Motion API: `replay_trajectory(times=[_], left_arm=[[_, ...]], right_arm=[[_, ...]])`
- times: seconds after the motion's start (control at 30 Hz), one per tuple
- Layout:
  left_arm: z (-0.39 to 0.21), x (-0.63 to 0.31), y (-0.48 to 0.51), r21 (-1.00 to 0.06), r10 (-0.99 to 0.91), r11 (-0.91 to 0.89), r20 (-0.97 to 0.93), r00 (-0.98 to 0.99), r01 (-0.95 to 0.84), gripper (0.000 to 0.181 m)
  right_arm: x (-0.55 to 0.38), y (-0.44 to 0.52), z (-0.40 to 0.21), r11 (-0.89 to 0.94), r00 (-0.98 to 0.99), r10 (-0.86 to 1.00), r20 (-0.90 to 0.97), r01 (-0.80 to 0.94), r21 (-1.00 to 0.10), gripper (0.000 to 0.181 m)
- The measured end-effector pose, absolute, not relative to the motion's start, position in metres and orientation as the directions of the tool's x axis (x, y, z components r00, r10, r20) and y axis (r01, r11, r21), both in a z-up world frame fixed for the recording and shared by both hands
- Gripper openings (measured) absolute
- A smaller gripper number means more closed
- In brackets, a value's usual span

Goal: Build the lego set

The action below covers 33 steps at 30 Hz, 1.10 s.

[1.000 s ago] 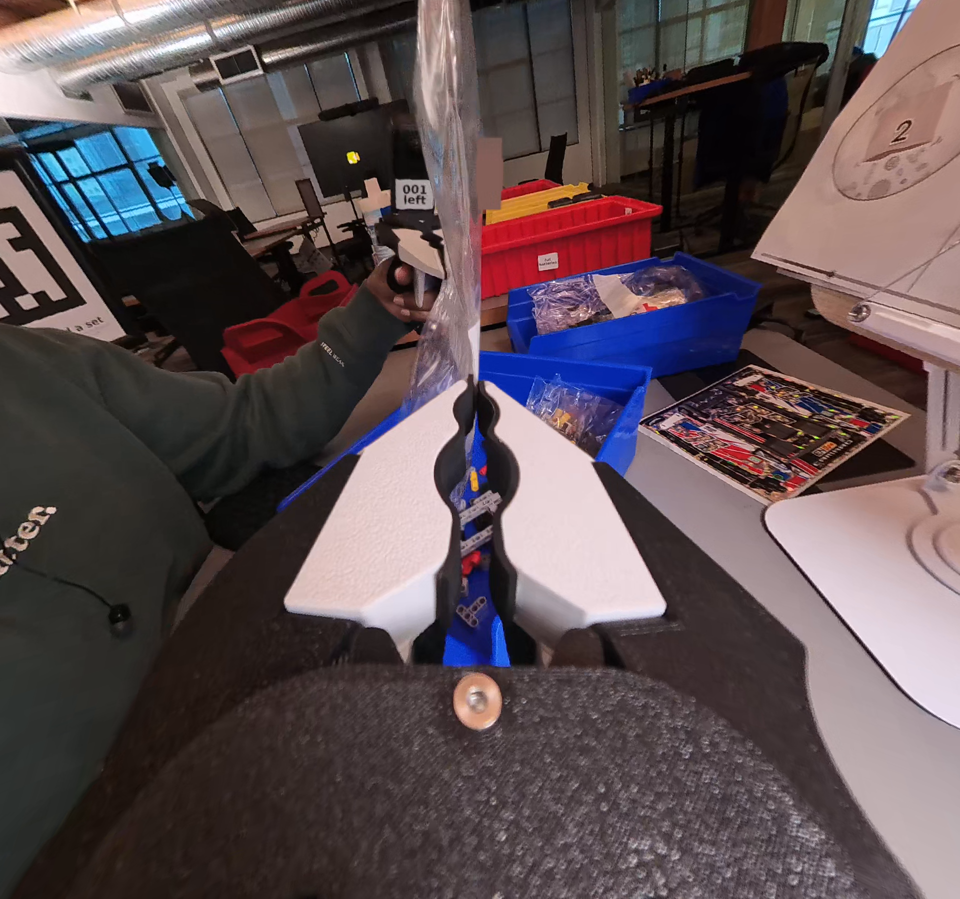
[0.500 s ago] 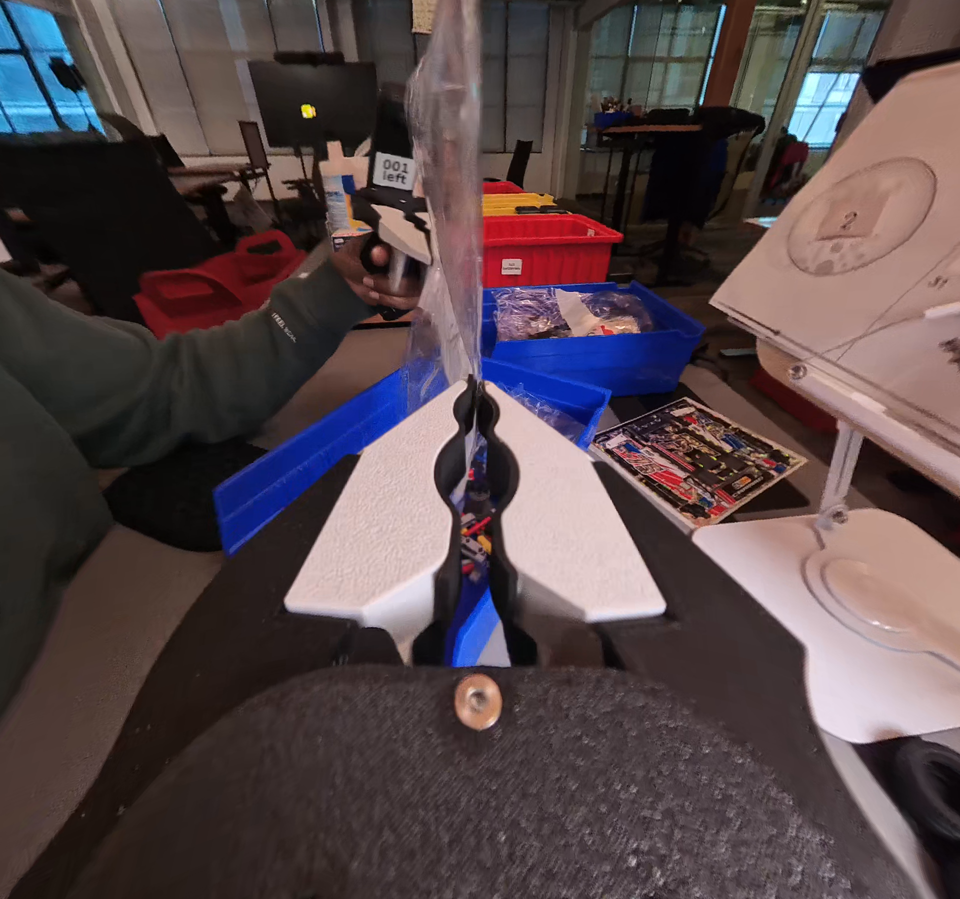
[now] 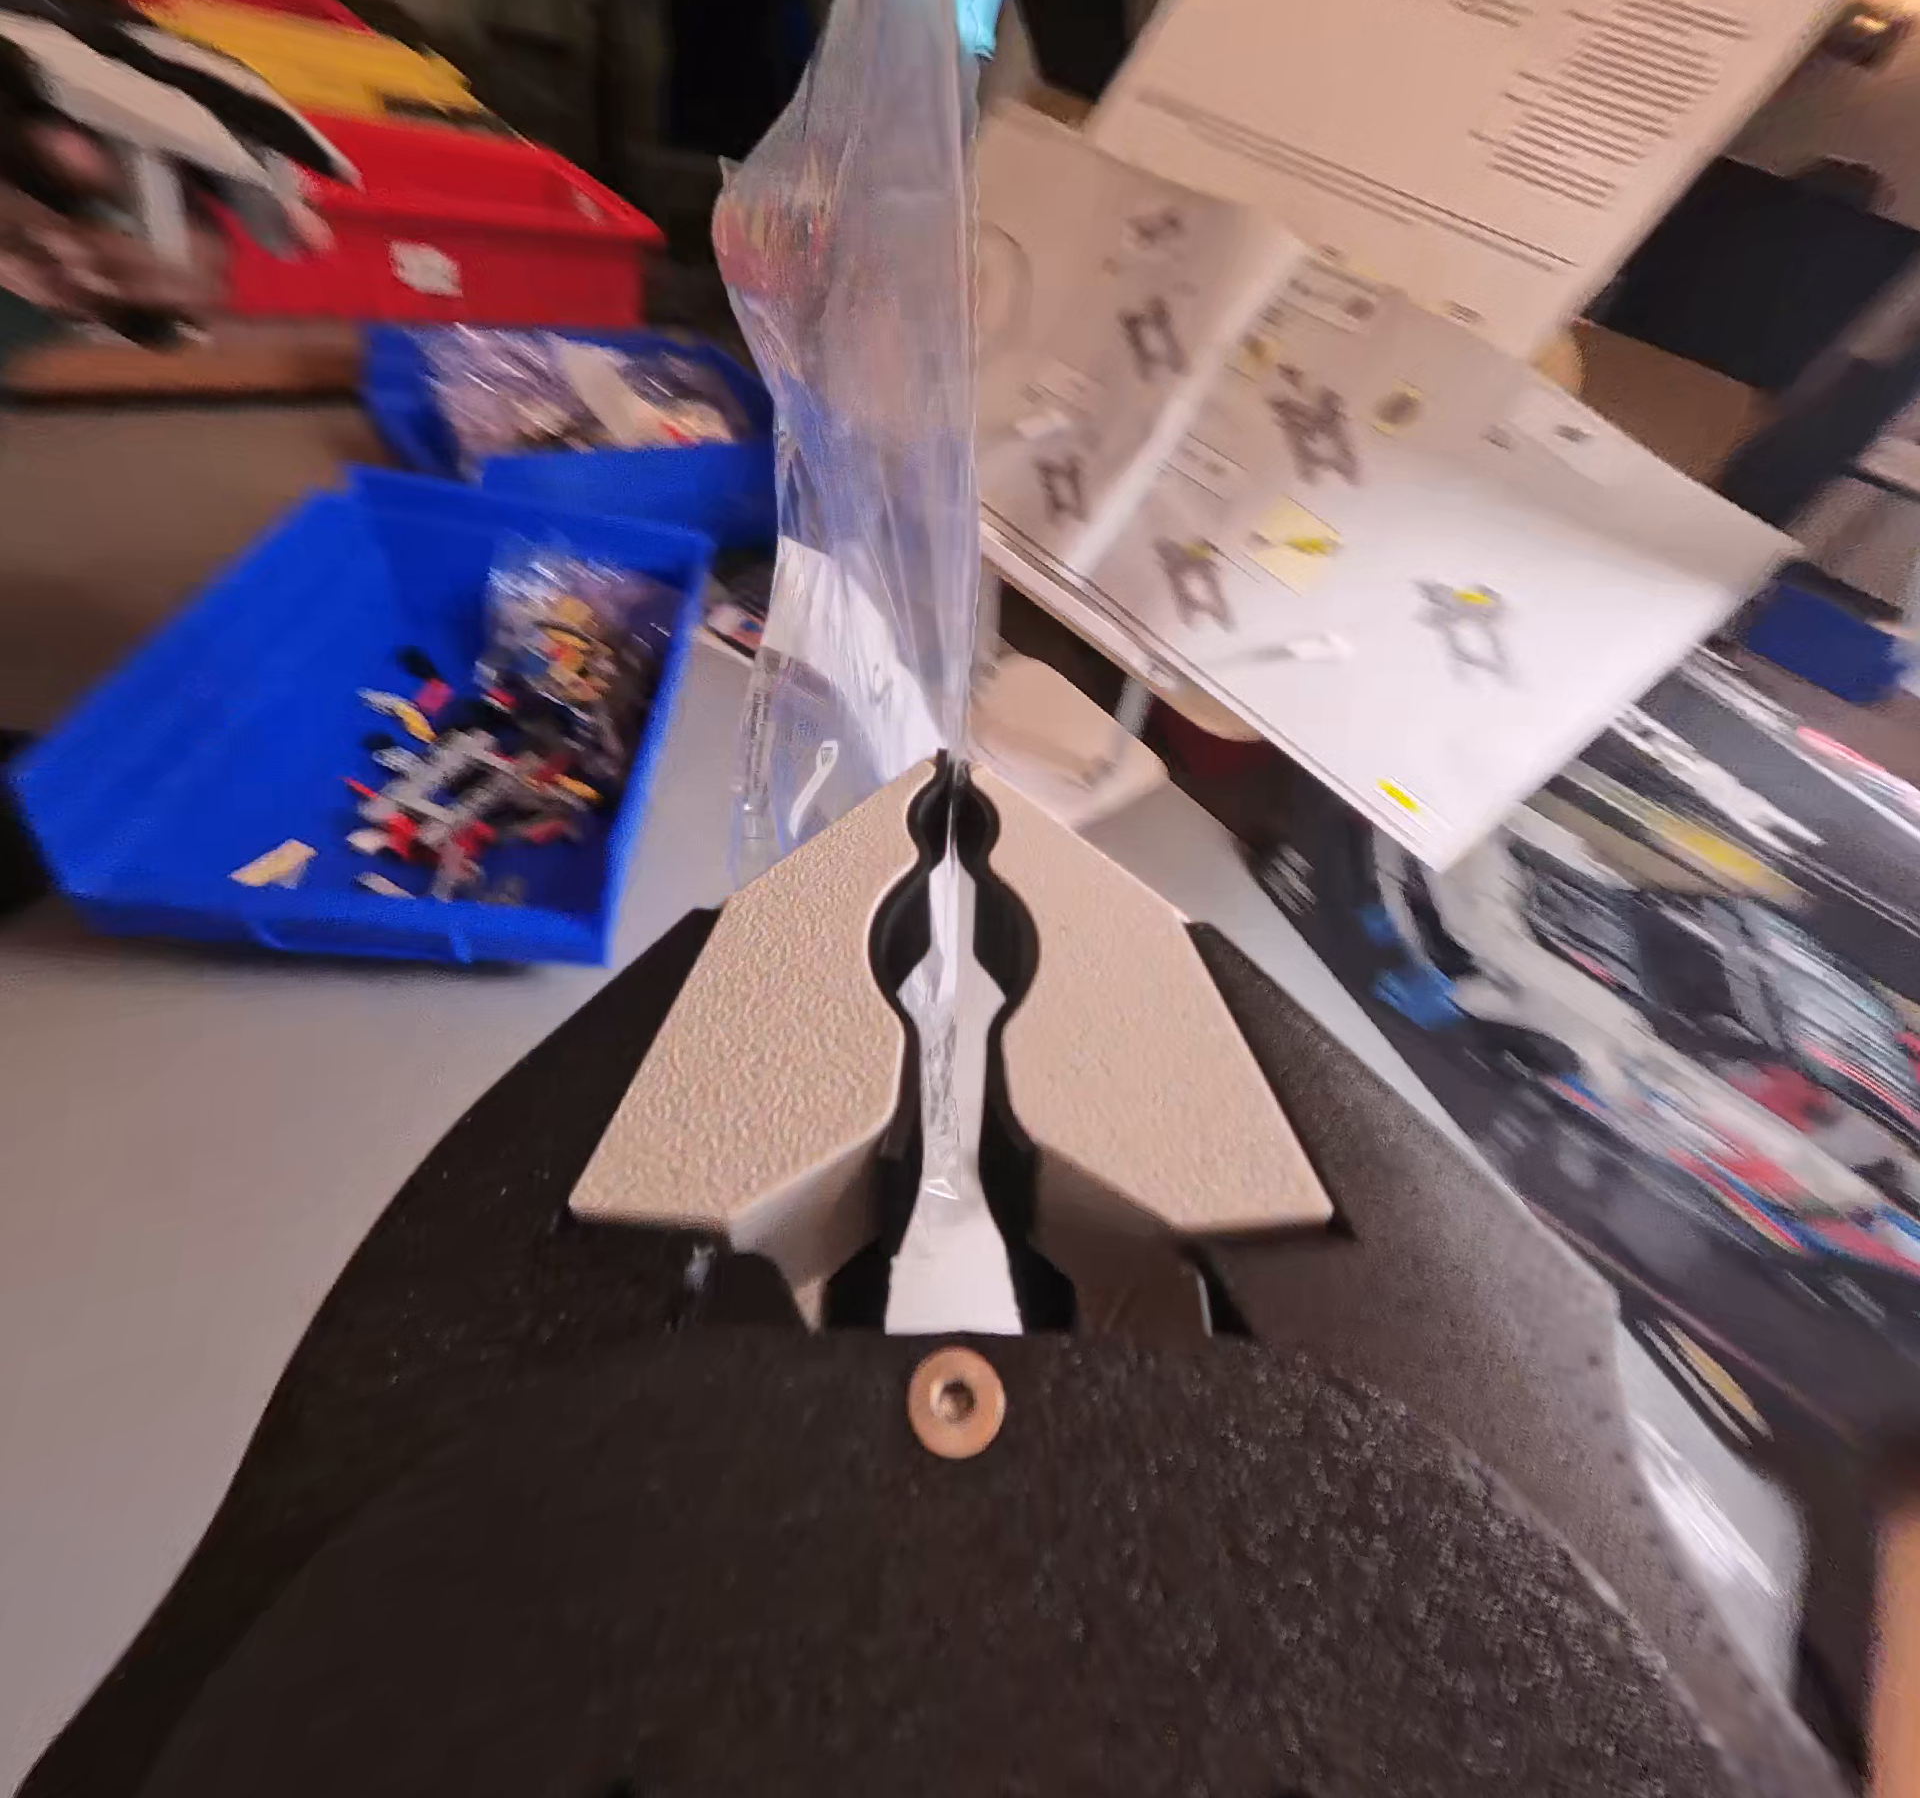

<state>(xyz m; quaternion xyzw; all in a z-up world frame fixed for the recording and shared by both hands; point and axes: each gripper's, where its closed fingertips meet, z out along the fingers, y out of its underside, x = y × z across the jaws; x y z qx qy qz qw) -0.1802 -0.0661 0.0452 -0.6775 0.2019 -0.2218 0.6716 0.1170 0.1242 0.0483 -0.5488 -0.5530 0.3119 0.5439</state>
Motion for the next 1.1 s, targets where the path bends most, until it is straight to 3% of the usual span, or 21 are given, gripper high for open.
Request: replay_trajectory(times=[0.17,0.3,0.57,0.7,0.87,0.97,1.1], left_arm=[[0.042,-0.157,-0.058,-0.999,-0.522,-0.007,-0.038,0.852,-0.048,0.029],[0.021,-0.145,-0.053,-0.994,-0.479,-0.037,-0.069,0.875,-0.099,0.031],[-0.065,-0.163,-0.062,-0.994,-0.33,-0.109,0.013,0.944,-0.024,0.029],[-0.085,-0.178,-0.066,-0.995,-0.27,-0.1,0.023,0.963,-0.004,0.025],[-0.081,-0.186,-0.068,-0.998,-0.252,-0.041,0.048,0.967,0.039,0.023],[-0.087,-0.191,-0.07,-0.998,-0.236,-0.017,0.068,0.969,0.066,0.023],[-0.078,-0.195,-0.079,-0.995,-0.231,0.062,0.065,0.971,0.082,0.021]], right_arm=[[0.217,0.165,0.048,0.196,0.454,0.784,0.424,0.467,-0.862,0.0],[0.28,0.193,0.041,0.236,0.547,0.526,0.651,0.642,-0.73,0.0],[0.304,0.225,-0.056,0.167,0.315,0.238,0.919,0.919,-0.358,0.0],[0.296,0.262,-0.074,0.115,0.275,0.205,0.939,0.946,-0.302,0.0],[0.27,0.3,-0.033,0.123,0.217,0.145,0.965,0.964,-0.235,0.0],[0.249,0.322,-0.022,0.137,0.121,0.09,0.989,0.982,-0.132,0.0],[0.229,0.353,-0.062,0.128,0.008,0.129,0.992,0.991,-0.025,0.0]])
